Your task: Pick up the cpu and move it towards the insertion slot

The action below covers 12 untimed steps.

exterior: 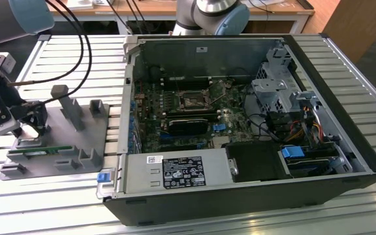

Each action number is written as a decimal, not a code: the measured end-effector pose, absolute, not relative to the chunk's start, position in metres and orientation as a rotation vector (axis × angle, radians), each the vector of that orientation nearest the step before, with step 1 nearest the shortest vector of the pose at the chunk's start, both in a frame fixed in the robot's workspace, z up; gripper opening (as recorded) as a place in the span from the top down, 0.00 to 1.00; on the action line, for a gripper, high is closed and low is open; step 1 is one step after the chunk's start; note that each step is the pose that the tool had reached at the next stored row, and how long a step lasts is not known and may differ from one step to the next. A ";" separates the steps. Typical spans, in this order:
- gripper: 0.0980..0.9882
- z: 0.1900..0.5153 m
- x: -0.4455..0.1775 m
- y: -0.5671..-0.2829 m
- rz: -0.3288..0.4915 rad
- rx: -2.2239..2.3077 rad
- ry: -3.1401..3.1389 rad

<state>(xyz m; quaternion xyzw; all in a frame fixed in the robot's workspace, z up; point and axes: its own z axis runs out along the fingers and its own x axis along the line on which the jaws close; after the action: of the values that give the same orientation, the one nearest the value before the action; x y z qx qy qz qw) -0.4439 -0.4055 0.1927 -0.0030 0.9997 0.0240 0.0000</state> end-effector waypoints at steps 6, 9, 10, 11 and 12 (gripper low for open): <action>0.50 0.194 -0.444 -0.406 0.078 -0.010 3.141; 0.50 0.196 -0.444 -0.406 0.081 -0.010 3.141; 0.50 0.197 -0.444 -0.406 0.081 -0.010 3.141; 0.50 0.198 -0.444 -0.406 0.081 -0.010 3.140; 0.50 0.198 -0.444 -0.406 0.081 -0.010 3.141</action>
<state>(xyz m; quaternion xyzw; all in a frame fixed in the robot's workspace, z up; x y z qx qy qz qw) -0.4440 -0.4055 0.1982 -0.0030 0.9997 0.0259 0.0000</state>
